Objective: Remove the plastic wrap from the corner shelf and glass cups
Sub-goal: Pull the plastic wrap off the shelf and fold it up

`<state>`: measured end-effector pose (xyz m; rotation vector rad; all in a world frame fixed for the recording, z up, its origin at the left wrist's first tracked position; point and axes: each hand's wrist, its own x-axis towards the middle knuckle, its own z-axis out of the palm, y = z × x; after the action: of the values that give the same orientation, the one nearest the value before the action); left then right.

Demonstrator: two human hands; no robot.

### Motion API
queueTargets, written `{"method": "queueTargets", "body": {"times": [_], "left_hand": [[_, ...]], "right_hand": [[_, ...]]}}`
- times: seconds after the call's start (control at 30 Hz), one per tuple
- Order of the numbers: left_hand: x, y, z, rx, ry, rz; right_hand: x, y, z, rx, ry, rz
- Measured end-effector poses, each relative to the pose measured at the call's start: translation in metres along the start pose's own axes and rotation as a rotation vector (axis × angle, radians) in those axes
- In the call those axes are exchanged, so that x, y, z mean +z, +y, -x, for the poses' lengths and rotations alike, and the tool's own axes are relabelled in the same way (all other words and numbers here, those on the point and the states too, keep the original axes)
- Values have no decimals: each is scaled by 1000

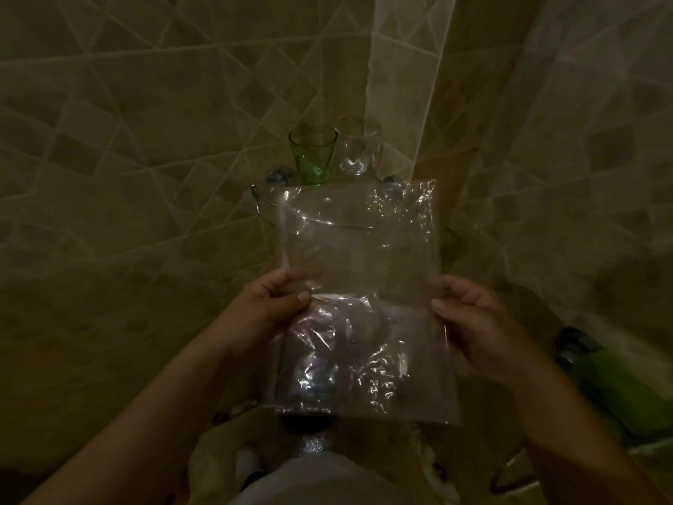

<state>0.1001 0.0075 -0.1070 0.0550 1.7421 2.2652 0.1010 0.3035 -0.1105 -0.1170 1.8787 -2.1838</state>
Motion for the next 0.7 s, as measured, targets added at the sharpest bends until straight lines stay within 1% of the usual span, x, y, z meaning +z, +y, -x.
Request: {"method": "queueTargets", "body": {"times": [0.1,0.17,0.27,0.37,0.4,0.47,0.57,0.63,0.7], "left_hand": [[-2,3,1,62,-21,19],[-3,4,4,96,-14,32],[-8,8,7,109,-96,46],[-15,16,4,-47,-214,161],[-18,14,1,-82,-223,133],[-21,8,-1,-62,-176,-20],[-27,1,-3,-47,-160,-214],[-34,1,-6,-75,-122,-289],[-39,3,-10,-57,-7,-281]], "right_hand": [[-4,0,-2,-20,-43,-136],[0,-2,-2,-28,-42,-218],[0,-2,-2,11,-10,-263],[2,0,-1,35,-32,-196],[3,0,-1,35,-36,-150],[4,3,-2,51,-50,-65],[1,8,-5,153,-79,46],[2,10,-5,204,-100,183],[5,13,-6,216,-51,233]]}}
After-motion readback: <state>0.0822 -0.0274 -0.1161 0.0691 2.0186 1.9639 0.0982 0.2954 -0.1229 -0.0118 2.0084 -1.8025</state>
